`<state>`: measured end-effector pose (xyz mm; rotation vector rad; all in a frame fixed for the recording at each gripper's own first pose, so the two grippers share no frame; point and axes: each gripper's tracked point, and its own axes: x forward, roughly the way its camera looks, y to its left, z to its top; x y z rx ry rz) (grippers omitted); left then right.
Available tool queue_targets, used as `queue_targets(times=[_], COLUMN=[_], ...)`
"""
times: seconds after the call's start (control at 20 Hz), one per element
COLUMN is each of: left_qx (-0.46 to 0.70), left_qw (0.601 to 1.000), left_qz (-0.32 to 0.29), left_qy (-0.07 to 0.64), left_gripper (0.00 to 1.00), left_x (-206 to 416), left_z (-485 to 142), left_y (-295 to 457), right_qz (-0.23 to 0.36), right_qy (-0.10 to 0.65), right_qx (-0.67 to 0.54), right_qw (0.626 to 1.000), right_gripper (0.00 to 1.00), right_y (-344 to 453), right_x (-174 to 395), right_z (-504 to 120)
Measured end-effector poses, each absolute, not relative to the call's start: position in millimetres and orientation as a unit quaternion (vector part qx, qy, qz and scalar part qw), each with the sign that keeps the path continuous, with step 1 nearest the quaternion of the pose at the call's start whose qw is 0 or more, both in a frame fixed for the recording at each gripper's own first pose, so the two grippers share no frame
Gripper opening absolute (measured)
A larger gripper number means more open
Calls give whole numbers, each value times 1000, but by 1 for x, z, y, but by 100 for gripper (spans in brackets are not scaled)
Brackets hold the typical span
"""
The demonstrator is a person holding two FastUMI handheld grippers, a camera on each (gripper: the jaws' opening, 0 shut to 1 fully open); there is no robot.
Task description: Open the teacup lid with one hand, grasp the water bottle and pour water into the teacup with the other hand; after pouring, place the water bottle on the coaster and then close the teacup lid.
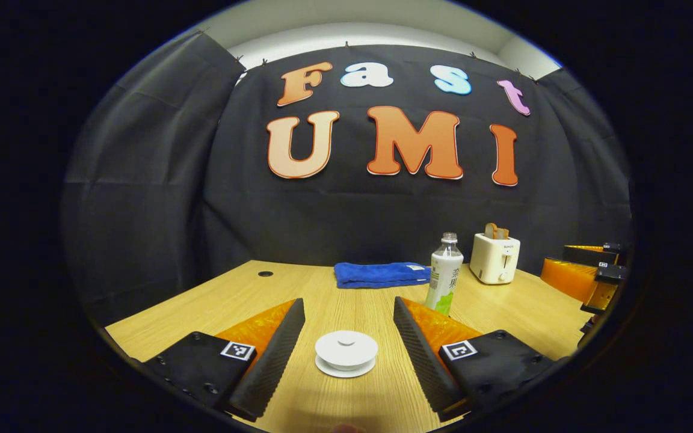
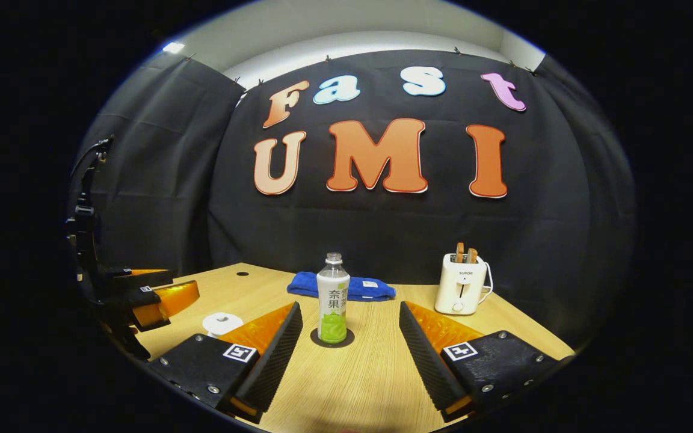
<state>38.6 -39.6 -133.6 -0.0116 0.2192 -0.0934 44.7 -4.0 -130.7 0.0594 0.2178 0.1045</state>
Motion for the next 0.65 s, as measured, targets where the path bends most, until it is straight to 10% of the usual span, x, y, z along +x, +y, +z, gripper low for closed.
queue_targets(times=[0.65], left_qx=[-39], left_qw=[998], left_qz=[-36], left_qy=[31], left_gripper=[95], left_x=[17], left_z=[-60], left_y=[-28], right_qz=[36], right_qy=[80], right_qx=[18], right_qw=[996], right_gripper=[97], right_y=[-7], right_x=[34], right_z=[-102])
